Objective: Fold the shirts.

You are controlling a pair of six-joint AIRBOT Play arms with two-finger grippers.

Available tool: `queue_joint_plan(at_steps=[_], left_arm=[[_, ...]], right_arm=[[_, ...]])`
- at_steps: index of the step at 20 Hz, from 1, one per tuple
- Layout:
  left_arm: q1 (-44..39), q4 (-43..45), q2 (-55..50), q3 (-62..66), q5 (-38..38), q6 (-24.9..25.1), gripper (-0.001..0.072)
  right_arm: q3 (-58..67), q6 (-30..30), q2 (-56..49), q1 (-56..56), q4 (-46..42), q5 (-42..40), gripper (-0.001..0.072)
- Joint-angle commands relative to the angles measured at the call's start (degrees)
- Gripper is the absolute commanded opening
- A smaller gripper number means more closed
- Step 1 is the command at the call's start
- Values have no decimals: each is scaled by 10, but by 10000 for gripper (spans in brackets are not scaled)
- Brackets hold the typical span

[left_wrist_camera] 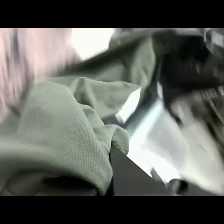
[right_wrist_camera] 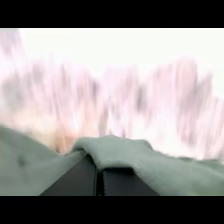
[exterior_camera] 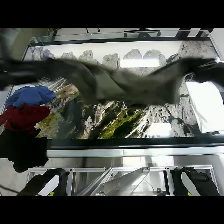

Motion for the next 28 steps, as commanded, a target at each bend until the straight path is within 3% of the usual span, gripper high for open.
queue_joint_plan(at_steps=[1, 5, 9, 14, 18, 19, 20, 21, 24, 28], left_arm=[[86, -35, 59, 133, -10, -1, 18], [120, -34, 70, 162, -36, -1, 18], [90, -28, 31, 77, -74, 0, 19], [9, 55, -101, -104, -53, 31, 20], [-12, 121, -273, -167, -9, 84, 16], [-7, 120, -326, -156, -12, 102, 18], [-2, 120, -375, -132, -20, 105, 109], [9, 120, -422, -97, -32, 104, 318], [45, 120, -504, 14, -102, 84, 319], [79, 160, -488, 47, -136, 43, 319]], right_arm=[[93, 0, 90, -8, 2, -1, 16], [104, 0, 100, -7, 4, 25, 16], [104, 0, 16, -6, 19, 66, 16], [90, 0, -191, 33, 12, 85, 16], [89, 0, -407, 55, 17, 72, 17], [89, 0, -455, 56, 20, 56, 84], [89, 1, -499, 56, 30, 30, 290], [89, 1, -529, 54, 41, 9, 384], [94, 0, -535, 33, 56, 13, 391], [94, 38, -460, -31, -17, 111, 391]])
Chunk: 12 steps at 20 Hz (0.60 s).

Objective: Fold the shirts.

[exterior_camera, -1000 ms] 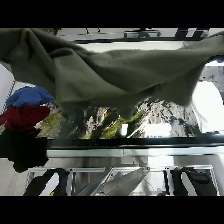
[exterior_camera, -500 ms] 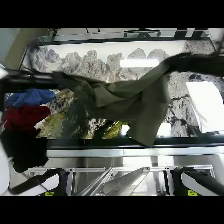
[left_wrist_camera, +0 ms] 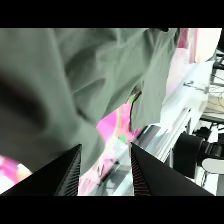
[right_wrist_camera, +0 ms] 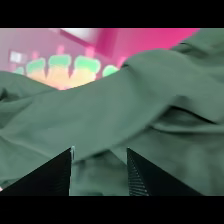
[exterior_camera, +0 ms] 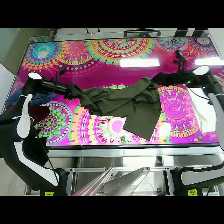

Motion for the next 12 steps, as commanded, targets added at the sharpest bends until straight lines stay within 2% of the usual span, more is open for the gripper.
queue_joint_plan(at_steps=[1, 3, 6, 7, 8, 10, 12], left_arm=[[20, 57, 9, 1, -25, -24, 319], [14, 102, 50, -78, -2, -20, 319], [12, 126, 98, -200, 49, 3, 319], [9, 120, 109, -235, 66, 10, 319], [4, 108, 116, -261, 83, 25, 319], [-18, 78, 119, -301, 125, 49, 319], [-50, 79, 107, -309, 173, 49, 316]], right_arm=[[-9, 52, 46, -54, -81, 85, 391], [-59, 76, 83, -84, -130, 115, 391], [-166, 81, 134, -126, -141, 111, 395], [-201, 83, 144, -134, -141, 103, 487], [-232, 85, 150, -135, -140, 91, 638], [-281, 85, 150, -127, -131, 64, 638], [-316, 84, 149, -116, -108, 28, 639]])
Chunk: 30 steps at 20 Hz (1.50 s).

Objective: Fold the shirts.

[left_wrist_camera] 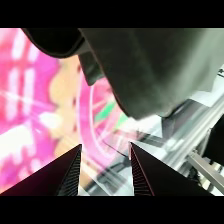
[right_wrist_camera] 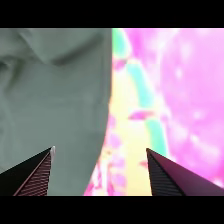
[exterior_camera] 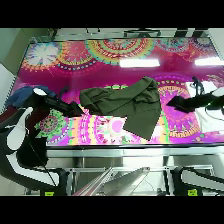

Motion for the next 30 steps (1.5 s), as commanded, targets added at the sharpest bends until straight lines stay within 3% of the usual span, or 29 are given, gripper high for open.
queue_joint_plan(at_steps=[1, 8, 9, 10, 11, 12, 13, 14, 19, 22, 25, 30], left_arm=[[-48, -11, -10, -35, 90, 19, 316], [-105, -9, -103, 113, 94, -8, 314], [-105, -10, -111, 127, 84, -14, 313], [-105, -9, -119, 139, 72, -15, 312], [-105, -9, -125, 150, 56, -18, 261], [-105, -10, -127, 155, 45, -18, 134], [-105, -10, -126, 156, 40, -18, 30], [-105, -10, -123, 155, 37, -19, 15], [-105, -28, -61, 156, 30, -16, 17], [-101, -118, 42, 192, -21, 8, 16], [-81, -205, 160, 306, -47, 2, 17], [3, -189, 287, 565, 7, -38, 19]], right_arm=[[-77, 3, 8, 12, 31, -58, 639], [-90, 0, -41, 104, 75, -134, 636], [-90, -19, -54, 115, 94, -139, 582], [-90, -48, -67, 125, 125, -139, 391], [-90, -77, -76, 130, 158, -139, 274], [-90, -104, -82, 134, 193, -139, 200], [-89, -121, -82, 134, 219, -139, 76], [-88, -133, -78, 134, 238, -137, 17], [-48, -134, 3, 120, 241, -100, 16], [21, -127, 111, 90, 257, -44, 15], [138, -128, 240, 40, 319, -28, 15], [343, -128, 368, -56, 322, -78, 15]])
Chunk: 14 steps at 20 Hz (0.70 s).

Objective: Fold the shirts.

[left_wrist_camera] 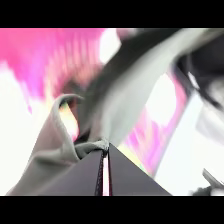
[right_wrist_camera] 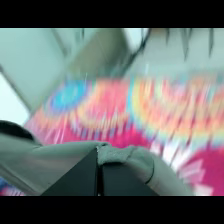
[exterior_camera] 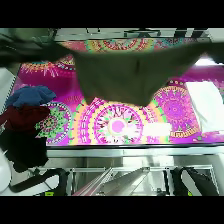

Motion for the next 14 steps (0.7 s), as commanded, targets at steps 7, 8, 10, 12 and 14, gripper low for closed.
queue_joint_plan(at_steps=[7, 8, 10, 12, 14], left_arm=[[103, -4, 152, 4, 63, 34, 20], [95, -4, 138, -11, 62, 39, 21], [64, -2, 92, -35, 56, 56, 21], [32, -2, 27, -56, 60, 73, 21], [8, 7, -52, -74, 68, 93, 21]], right_arm=[[177, -1, 38, -60, 8, 16, 14], [174, 3, 9, -50, 8, 45, 15], [149, 2, -49, -12, -2, 70, 15], [113, -9, -104, 39, -62, 66, 15], [74, -10, -163, 83, -133, 36, 15]])
